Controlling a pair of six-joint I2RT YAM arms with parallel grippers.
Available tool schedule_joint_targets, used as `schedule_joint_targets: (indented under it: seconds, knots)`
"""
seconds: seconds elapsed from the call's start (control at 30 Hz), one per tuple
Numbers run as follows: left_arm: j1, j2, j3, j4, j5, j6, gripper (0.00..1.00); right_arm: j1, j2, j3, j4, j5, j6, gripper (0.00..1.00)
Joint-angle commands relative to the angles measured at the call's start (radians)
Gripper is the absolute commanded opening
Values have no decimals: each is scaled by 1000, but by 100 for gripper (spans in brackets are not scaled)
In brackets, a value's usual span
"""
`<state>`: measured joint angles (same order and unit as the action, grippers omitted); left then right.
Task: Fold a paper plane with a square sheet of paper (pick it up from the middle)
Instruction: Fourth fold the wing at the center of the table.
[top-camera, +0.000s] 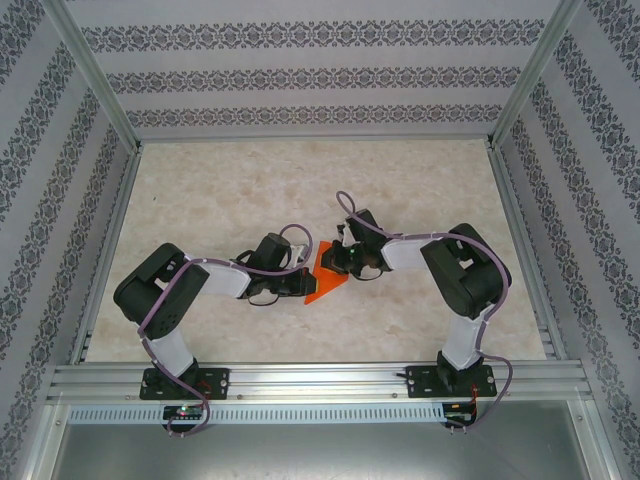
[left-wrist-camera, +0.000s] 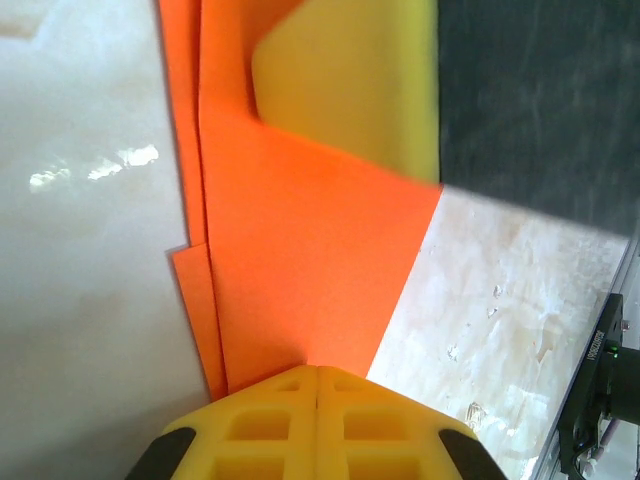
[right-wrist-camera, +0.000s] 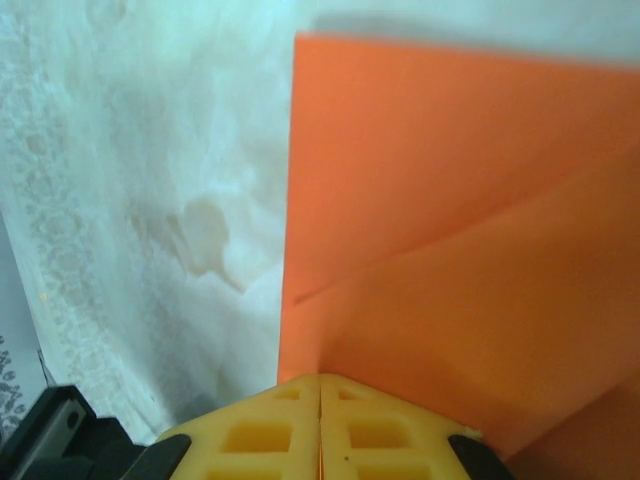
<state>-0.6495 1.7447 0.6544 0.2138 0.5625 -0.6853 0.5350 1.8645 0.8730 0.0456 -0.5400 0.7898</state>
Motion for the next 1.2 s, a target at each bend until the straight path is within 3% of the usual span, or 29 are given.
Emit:
schedule_joint_targets:
  seconds: [0.0, 0.27, 1.17]
  knots:
    - [-13, 53, -79, -221, -89, 33, 0, -40, 42, 28, -1, 37, -42, 9]
    - [-13, 48, -76, -224, -82, 37, 0, -104, 91, 42, 28, 6, -54, 10]
    - [-14, 16, -80, -233, -81, 38, 0, -238, 95, 166, -142, 44, -152, 14]
